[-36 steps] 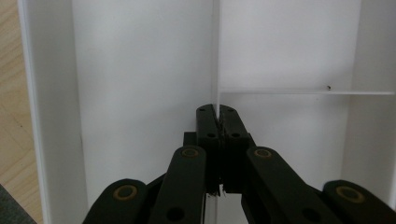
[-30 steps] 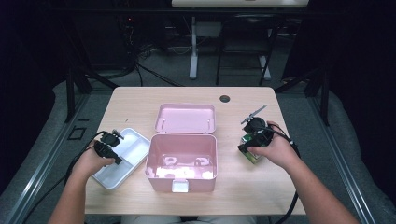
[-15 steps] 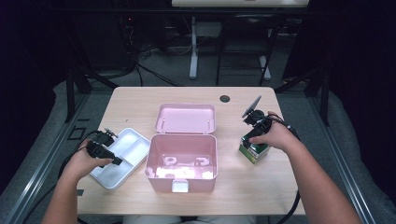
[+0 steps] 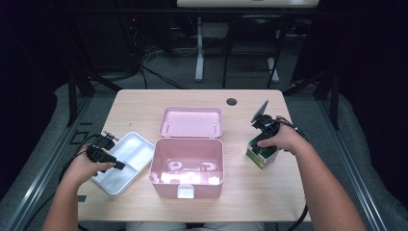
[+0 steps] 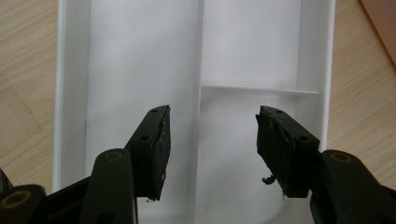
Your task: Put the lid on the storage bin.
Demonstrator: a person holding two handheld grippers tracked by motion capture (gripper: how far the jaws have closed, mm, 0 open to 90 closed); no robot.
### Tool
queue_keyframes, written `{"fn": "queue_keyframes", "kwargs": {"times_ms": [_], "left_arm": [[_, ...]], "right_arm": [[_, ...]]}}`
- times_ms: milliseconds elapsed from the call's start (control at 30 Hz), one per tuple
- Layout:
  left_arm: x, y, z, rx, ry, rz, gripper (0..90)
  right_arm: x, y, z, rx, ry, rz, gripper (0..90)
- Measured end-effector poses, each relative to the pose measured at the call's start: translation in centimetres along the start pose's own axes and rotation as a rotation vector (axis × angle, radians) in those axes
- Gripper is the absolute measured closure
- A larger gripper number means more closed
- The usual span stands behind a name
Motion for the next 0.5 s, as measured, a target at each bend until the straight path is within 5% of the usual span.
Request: {"fn": "queue_keyframes", "kwargs": {"times_ms": [500], "left_arm": [[0.00,-0.37,0.15,0.001,0.008,-0.003,44.9]], "right_arm": [[-0.06,1.10,0.87,-0.046,0.037,-0.028,13.7]]}}
Point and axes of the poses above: each handheld gripper's, and its own axes: y roughly forward along the jaws, x roughly out of its underside, z roughly to its right, the point moved 1 cm from there along y, roughly forward along the jaws, and after that the axes turned 13 degrees about x, right-handed, at the moved point
